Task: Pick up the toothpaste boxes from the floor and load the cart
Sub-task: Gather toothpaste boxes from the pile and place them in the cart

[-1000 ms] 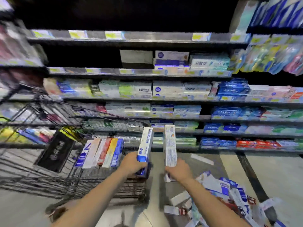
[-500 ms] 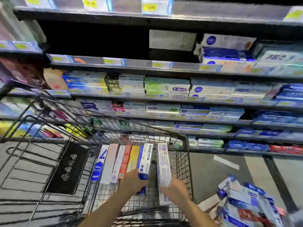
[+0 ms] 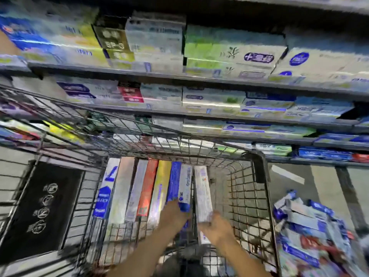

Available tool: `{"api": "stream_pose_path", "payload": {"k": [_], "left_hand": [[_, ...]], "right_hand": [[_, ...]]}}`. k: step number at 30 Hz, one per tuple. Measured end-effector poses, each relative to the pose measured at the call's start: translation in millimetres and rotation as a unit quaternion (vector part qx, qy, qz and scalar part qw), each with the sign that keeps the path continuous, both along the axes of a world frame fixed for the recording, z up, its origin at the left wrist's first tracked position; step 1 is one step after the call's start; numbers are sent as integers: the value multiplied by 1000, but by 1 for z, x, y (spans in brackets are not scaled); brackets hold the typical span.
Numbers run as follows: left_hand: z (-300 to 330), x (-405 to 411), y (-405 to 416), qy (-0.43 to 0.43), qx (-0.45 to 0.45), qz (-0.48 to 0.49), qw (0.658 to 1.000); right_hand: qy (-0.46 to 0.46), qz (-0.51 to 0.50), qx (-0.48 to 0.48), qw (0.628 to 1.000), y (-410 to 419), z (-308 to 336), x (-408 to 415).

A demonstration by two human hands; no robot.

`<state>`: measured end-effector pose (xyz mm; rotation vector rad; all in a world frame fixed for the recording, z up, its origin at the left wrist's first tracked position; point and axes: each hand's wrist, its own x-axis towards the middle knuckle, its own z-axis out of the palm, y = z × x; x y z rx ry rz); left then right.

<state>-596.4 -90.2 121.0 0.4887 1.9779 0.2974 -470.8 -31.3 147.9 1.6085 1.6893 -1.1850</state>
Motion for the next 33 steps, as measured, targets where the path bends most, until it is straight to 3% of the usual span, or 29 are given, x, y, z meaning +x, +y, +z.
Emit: {"api": "stream_pose_path", "payload": {"k": [7,12,17,20,24,28,33], "left_hand": [[-44,1,13,41,29,49,998],[-51,-2,15,96,8,-10,995],[-51,-3,20,132,-41,-76,987],[-48,-5,18,146,-31,-99,984],[-24,-19,15,158,20,-126,979],[19,-31,22,195,75,-239,948],[103,-14,48,239,136,-397,876]], "right_hand": [[-19,20,44,999,10,-41,-14],[19,-33,30,999,0,-66,-14],[34,-22,28,999,-1,-75,-16],[12,30,39,999,2,-68,-15],[0,173,137,975,14,-38,-6],[-7,265,245,933,31,6,2],[-14,263,356,897,48,84,18]]}}
